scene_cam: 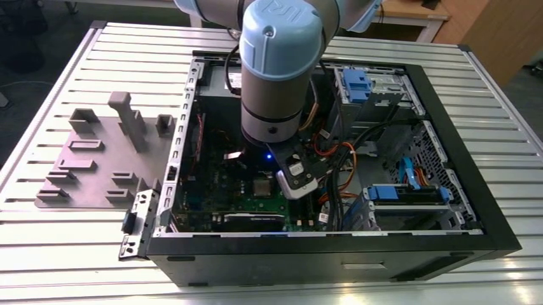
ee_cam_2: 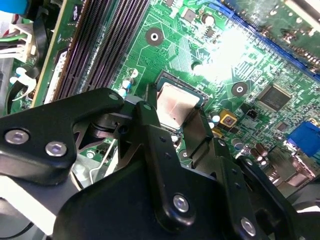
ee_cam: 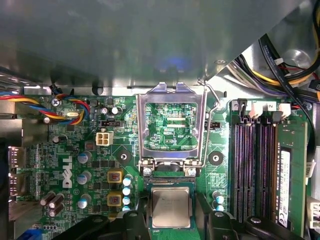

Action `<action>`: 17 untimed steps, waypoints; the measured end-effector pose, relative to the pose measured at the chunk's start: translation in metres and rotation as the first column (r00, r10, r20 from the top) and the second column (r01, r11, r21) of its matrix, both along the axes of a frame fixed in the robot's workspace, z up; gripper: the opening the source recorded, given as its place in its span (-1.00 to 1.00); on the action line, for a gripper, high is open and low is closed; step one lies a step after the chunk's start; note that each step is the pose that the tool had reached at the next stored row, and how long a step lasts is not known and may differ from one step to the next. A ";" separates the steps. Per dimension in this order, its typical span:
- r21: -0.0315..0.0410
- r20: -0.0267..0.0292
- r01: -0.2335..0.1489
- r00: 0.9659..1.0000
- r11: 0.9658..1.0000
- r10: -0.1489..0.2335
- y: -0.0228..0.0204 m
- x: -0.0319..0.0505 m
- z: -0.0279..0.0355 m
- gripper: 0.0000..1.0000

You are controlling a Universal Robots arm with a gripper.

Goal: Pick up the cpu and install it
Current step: 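Place the cpu into insertion slot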

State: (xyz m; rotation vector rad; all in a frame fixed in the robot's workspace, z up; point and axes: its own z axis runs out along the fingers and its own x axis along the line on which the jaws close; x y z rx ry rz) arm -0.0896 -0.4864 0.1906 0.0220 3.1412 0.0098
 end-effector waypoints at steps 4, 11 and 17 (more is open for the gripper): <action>0.000 -0.001 0.000 1.000 1.000 0.000 0.0000 -0.0001 0.0019 -0.10; 0.000 -0.002 0.000 1.000 1.000 0.000 0.0000 -0.0001 0.0054 -0.10; 0.000 -0.002 0.000 1.000 1.000 0.000 0.0000 -0.0001 0.0054 -0.10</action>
